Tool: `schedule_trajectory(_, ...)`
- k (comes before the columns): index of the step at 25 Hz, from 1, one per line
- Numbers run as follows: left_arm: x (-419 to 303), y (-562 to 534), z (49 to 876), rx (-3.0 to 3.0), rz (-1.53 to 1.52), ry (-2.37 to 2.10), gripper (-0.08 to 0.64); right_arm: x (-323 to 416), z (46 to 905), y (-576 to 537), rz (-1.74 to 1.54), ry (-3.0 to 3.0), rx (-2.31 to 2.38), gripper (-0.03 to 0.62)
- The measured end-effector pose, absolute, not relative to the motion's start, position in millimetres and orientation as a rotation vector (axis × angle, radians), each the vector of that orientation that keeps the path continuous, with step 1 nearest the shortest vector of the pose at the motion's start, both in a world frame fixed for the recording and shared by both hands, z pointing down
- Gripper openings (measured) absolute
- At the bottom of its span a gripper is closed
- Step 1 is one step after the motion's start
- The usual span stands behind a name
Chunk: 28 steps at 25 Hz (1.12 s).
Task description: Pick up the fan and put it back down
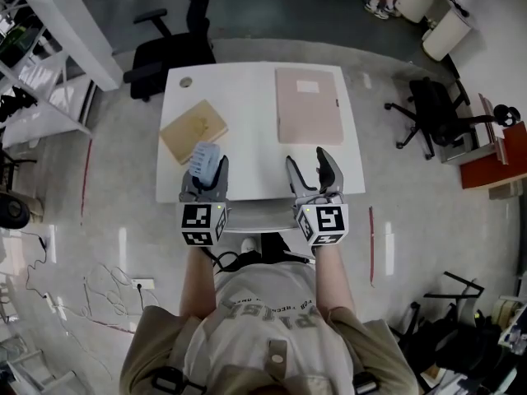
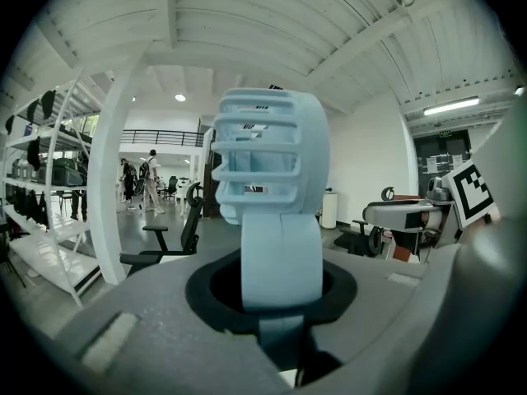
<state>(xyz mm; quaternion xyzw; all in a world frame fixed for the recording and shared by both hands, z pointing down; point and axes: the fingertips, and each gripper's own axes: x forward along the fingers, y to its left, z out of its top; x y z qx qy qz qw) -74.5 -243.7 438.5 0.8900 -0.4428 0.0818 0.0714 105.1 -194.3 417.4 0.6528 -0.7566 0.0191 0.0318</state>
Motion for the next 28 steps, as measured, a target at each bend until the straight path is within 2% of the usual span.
schedule_trajectory(16,-33.4,-273.1,458.8,2.772,0.555,-1.182,0.091,119.9,417.0,-228.7,0.008,-2.432,1.753,0.275)
schedule_trajectory(28,-12.4,-257.9,493.9,2.883,1.029,-0.799,0.091,79.5,430.0,-222.8,-0.038,-2.534,1.289,0.275)
